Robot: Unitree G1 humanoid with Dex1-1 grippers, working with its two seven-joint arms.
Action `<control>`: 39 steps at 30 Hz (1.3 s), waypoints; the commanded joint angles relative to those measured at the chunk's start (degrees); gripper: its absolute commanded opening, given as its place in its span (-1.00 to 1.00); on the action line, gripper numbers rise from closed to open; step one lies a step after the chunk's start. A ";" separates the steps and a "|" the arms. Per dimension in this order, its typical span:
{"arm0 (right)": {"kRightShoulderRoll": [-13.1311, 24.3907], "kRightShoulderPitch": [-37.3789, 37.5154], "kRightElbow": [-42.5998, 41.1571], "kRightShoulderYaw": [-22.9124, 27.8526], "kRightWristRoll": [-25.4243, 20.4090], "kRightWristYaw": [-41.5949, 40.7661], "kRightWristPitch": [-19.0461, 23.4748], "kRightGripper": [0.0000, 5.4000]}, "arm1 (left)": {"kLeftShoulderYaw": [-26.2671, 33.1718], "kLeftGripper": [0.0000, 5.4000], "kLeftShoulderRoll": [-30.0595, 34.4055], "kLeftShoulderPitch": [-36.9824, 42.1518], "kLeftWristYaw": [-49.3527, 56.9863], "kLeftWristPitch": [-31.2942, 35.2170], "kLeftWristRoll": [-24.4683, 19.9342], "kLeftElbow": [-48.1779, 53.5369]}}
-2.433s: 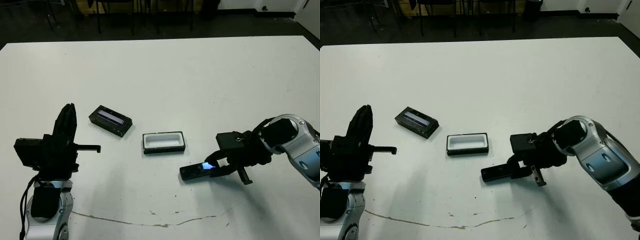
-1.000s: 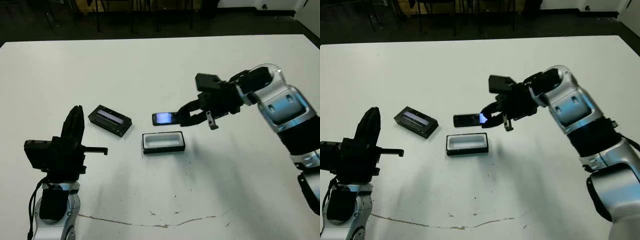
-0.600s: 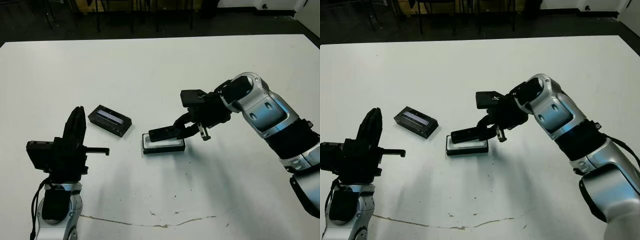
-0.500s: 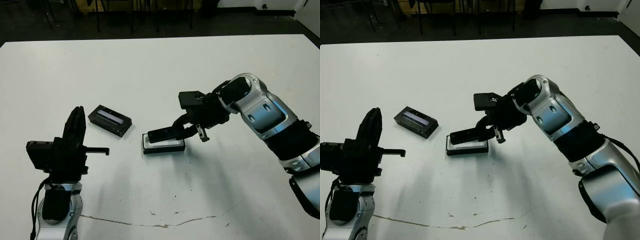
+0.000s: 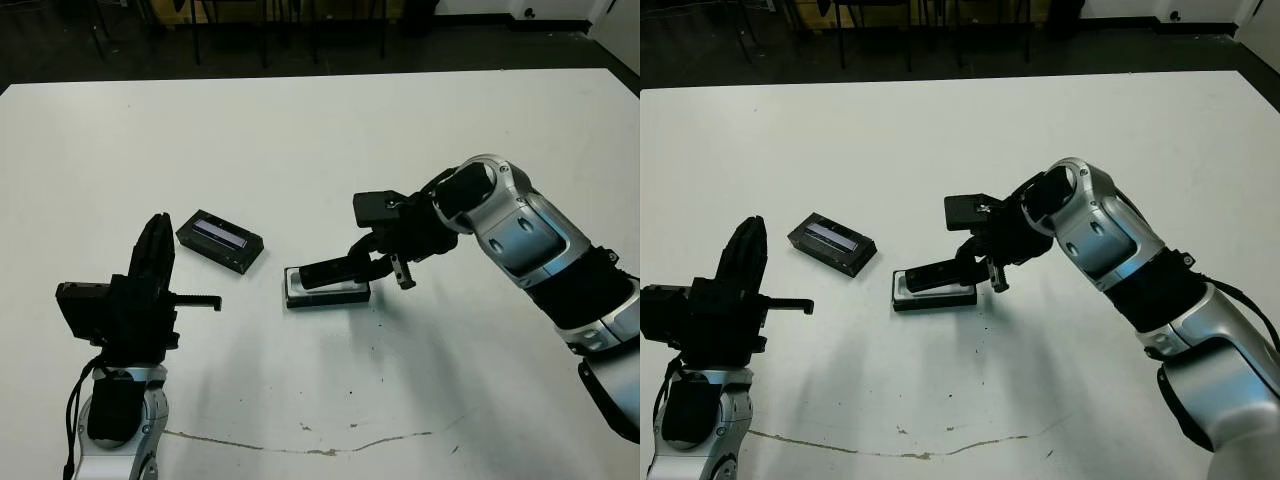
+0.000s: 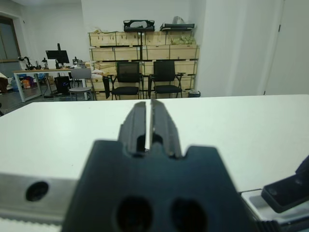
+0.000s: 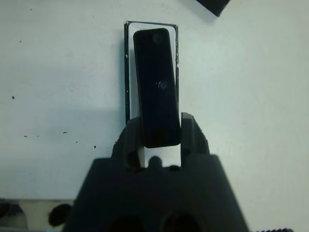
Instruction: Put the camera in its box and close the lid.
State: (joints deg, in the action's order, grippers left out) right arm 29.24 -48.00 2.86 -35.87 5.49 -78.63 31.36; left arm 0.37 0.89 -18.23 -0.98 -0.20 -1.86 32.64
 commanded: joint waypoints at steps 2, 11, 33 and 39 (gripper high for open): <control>0.76 0.97 -0.81 -0.33 0.40 0.54 3.28 -0.81 | -0.16 -1.00 -0.17 -2.31 0.18 0.91 0.09 -0.62; 1.48 1.61 -3.05 -1.40 1.41 1.14 4.22 -0.81 | -0.81 -1.00 -0.60 -2.46 0.92 1.02 1.03 -0.45; -1.48 -0.01 -6.70 -10.20 6.39 2.01 11.83 -0.81 | -2.10 -1.00 -1.03 -3.44 1.56 -0.22 1.68 -0.94; -3.42 -1.73 -7.22 -12.70 8.17 1.91 13.35 -0.81 | -2.48 -1.00 -1.19 -3.71 1.78 -0.35 1.75 -1.08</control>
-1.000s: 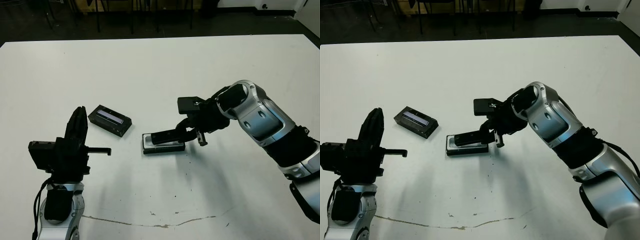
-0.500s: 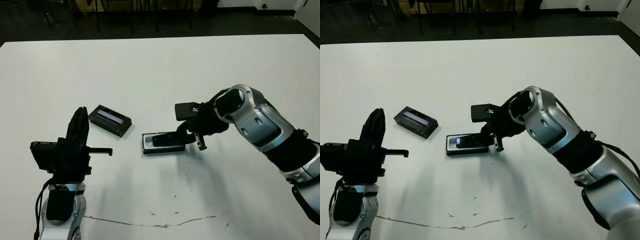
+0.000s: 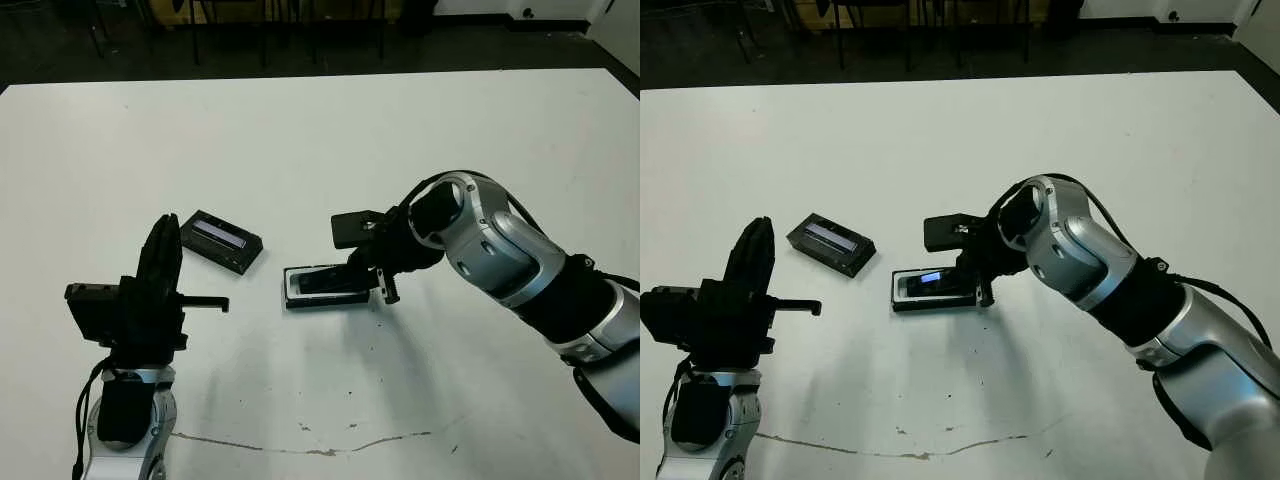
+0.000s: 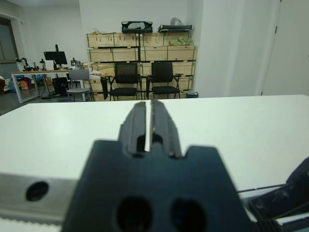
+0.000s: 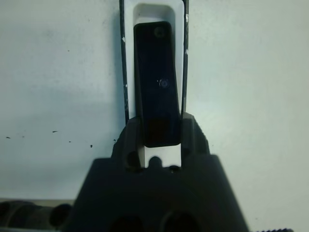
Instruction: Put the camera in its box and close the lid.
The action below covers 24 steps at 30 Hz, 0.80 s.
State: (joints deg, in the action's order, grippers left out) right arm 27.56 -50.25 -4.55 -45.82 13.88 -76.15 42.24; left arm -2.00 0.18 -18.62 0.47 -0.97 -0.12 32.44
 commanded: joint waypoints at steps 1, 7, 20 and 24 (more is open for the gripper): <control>-2.03 0.29 0.08 -3.03 0.01 -0.53 2.84 -0.81 | -0.19 -1.00 -0.57 -3.40 0.44 0.39 0.04 -0.87; -3.38 -0.59 -0.09 -3.47 -0.44 -0.65 1.99 -0.81 | -0.34 -1.00 -0.75 -3.68 0.72 -0.07 0.03 -1.08; -3.76 0.12 1.21 -2.20 -2.84 -2.47 -1.94 -0.81 | -0.59 -1.00 -1.00 -4.18 1.16 -0.44 0.02 -1.27; -1.53 -0.98 2.62 -0.95 -4.17 -5.20 -7.73 -0.67 | -0.37 -1.00 -0.99 -4.21 1.28 -0.10 -0.08 -1.08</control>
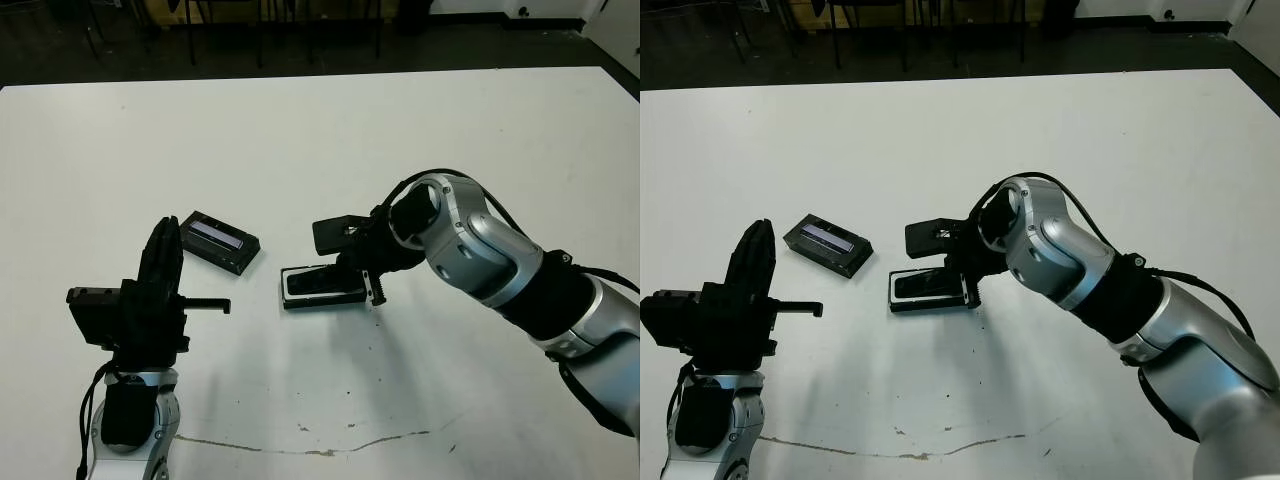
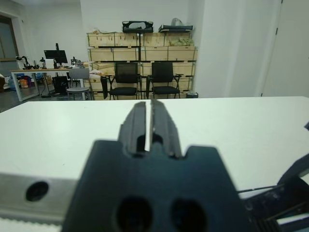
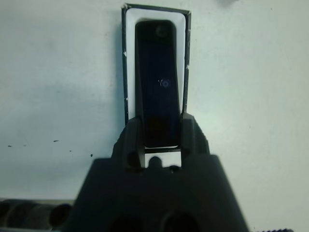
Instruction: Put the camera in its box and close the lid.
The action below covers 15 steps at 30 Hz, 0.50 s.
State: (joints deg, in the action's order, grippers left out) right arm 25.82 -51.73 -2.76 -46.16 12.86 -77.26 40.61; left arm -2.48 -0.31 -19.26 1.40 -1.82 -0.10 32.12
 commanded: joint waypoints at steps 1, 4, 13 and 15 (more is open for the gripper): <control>0.89 0.18 1.74 0.02 -3.35 -4.56 -9.78 -0.63 | 0.18 -1.00 -0.46 -3.58 0.31 0.77 -0.22 -0.72; 3.01 0.49 3.48 3.63 -4.12 -4.03 -16.24 -0.43 | 0.36 -1.00 -0.16 -3.60 0.13 0.61 -0.17 -0.72; 8.62 3.71 -0.71 13.75 -3.83 1.42 -19.62 0.15 | 0.70 -1.00 0.71 -3.07 -0.90 1.45 -0.57 -0.31; 9.24 4.85 -1.59 15.29 -3.33 3.38 -21.37 0.28 | 0.84 -1.00 0.88 -2.92 -1.11 1.59 -0.43 -0.28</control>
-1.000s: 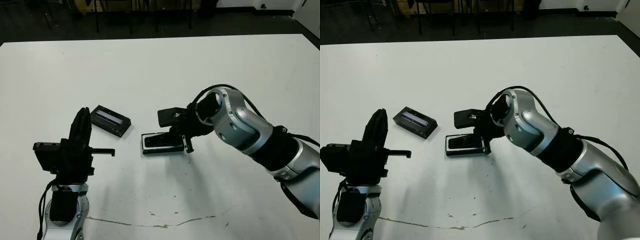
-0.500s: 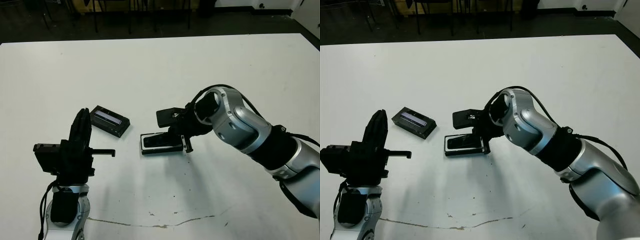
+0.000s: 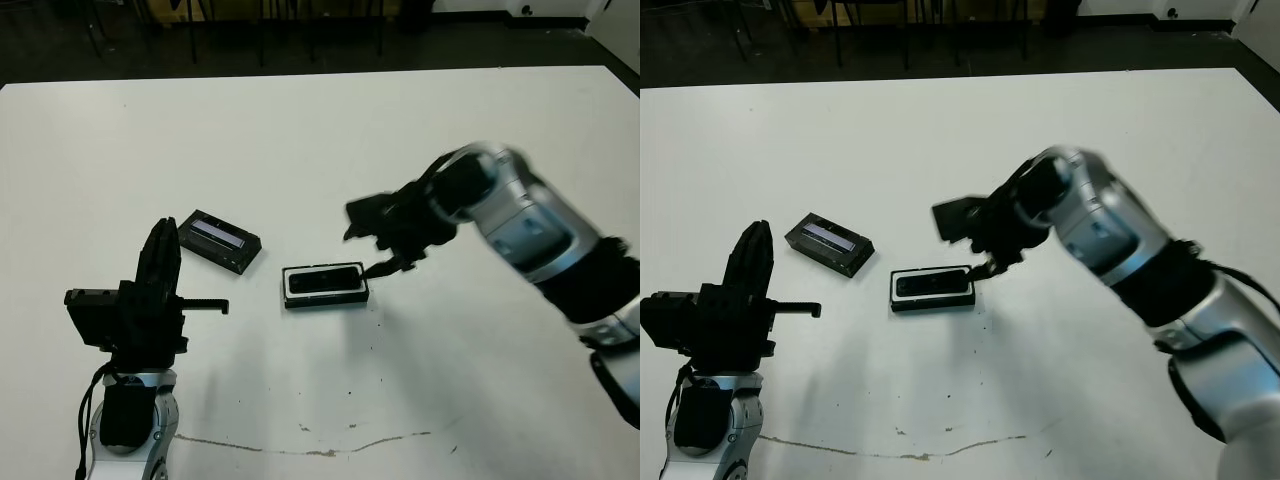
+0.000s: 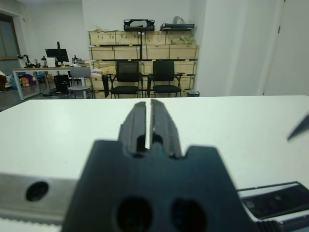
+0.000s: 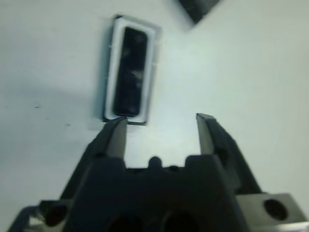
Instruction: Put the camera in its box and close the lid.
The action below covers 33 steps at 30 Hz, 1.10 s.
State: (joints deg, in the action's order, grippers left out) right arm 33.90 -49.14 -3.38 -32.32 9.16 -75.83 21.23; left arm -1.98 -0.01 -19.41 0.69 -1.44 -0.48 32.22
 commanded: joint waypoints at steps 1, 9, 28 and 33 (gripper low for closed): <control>1.38 2.50 -1.37 1.82 0.95 2.81 -2.51 0.34 | 0.43 -1.00 0.74 -2.69 -0.58 1.17 0.02 -0.44; 2.37 4.97 -3.36 9.32 -0.01 8.83 -0.57 0.86 | 0.83 -1.00 0.84 -2.75 -1.43 1.91 -0.16 0.04; -9.82 39.75 -20.14 16.14 -3.10 39.62 -12.84 0.40 | 2.24 -1.00 0.79 -2.52 -2.61 2.41 -1.14 0.01; -11.28 41.10 -19.99 12.06 1.60 42.88 -11.37 0.06 | 2.24 -1.00 1.22 -2.02 -2.89 1.91 -0.24 -0.35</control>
State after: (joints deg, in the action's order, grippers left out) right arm 22.58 -9.13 -23.77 -19.32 9.53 -33.61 9.27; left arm 0.13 0.26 -19.17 -1.80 -0.31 -0.99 32.64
